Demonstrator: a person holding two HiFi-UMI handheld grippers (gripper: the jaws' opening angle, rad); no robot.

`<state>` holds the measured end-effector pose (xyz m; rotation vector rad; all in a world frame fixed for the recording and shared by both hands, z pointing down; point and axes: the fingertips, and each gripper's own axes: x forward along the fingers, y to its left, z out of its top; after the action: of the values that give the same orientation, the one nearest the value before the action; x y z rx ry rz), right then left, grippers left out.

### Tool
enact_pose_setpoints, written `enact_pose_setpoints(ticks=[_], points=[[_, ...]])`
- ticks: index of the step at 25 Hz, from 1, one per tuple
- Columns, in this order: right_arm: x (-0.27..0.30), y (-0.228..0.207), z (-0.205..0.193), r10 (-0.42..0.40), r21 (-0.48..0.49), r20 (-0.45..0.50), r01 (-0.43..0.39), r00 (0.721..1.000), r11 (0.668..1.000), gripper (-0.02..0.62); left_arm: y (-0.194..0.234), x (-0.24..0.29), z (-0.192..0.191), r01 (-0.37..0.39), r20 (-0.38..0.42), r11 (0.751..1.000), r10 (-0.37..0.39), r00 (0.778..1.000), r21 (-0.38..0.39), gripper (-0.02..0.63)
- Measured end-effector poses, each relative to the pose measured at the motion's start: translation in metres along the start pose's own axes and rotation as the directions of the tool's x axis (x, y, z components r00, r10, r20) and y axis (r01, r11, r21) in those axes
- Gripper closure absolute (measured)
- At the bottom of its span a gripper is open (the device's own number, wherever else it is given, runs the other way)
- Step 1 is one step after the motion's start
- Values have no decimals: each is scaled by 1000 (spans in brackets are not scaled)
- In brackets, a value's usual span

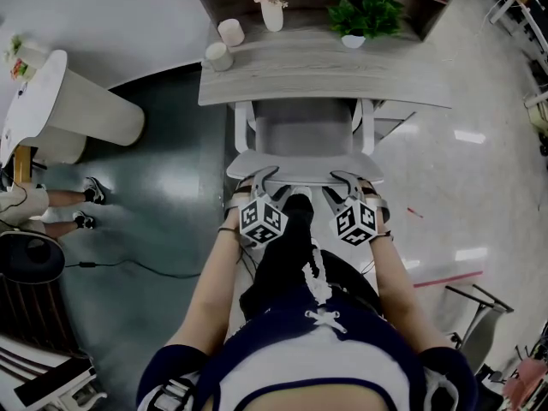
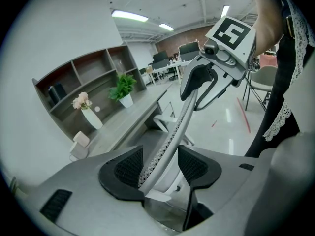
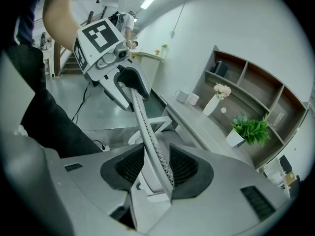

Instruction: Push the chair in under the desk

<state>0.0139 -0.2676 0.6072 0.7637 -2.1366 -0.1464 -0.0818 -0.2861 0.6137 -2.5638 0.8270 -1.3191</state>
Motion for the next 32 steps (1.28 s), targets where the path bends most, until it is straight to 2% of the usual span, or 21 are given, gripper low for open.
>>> enact_pose_setpoints(ticks=[32], points=[[30,-52,6,7,-4,-2,-7,1000,1000,454,49,32,14,-11,8,1000,11,1000,-3,379]])
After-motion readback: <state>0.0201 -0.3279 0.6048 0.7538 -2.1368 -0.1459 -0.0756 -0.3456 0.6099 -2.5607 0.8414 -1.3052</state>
